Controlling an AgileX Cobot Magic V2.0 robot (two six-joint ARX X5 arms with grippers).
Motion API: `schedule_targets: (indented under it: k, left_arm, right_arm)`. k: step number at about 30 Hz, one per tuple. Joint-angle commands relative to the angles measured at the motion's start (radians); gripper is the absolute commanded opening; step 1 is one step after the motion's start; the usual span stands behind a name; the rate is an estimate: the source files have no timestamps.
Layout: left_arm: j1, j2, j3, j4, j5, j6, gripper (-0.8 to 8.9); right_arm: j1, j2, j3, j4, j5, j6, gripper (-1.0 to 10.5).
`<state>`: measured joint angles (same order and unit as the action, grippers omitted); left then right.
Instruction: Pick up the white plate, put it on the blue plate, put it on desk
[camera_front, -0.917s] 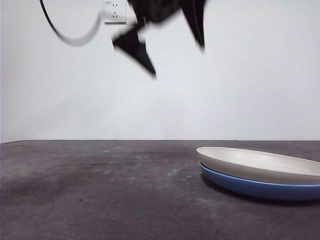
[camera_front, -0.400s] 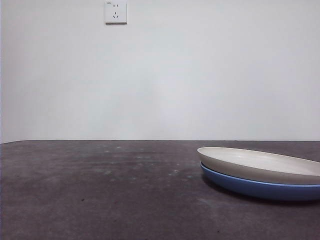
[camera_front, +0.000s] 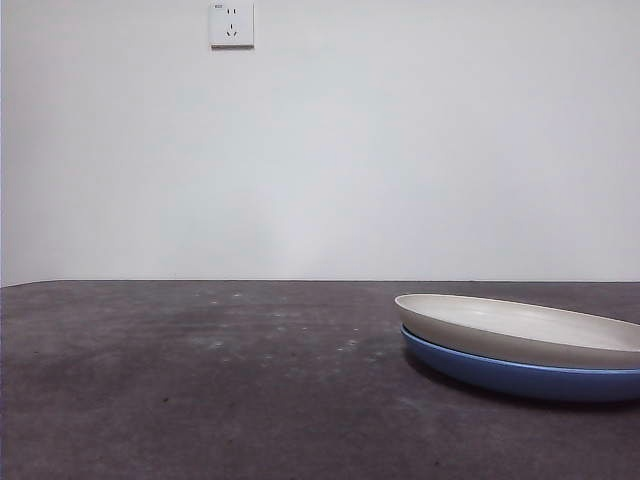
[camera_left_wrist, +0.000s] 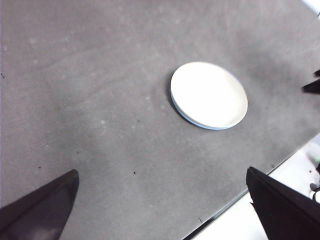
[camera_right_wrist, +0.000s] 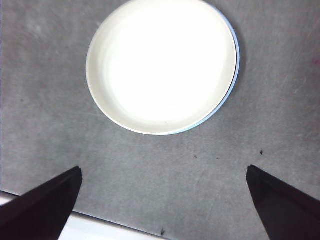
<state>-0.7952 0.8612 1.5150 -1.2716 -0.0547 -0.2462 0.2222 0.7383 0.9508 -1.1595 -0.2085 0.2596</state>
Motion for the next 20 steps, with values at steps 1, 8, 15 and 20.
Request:
schedule_targets:
  k: [1,8,15,20]
  left_arm:
    - [-0.009,-0.06,-0.048,0.02,-0.006,-0.039,6.56]
    - [-0.009,-0.178,-0.17,0.039,-0.032,-0.058,6.56]
    - [-0.009,-0.211,-0.217,0.037,-0.032,-0.07,6.56]
    - [-0.009,-0.211,-0.217,0.034,-0.032,-0.07,6.56]
  right_arm:
    - [0.003,0.036,-0.022,0.052,-0.001,-0.009,5.6]
    - [-0.019,0.148,-0.074,0.19,-0.002,-0.009,5.5]
    - [-0.065,0.315,-0.081,0.306,-0.027,-0.026,5.5]
    - [-0.105,0.418,-0.081,0.374,-0.027,-0.05,5.5]
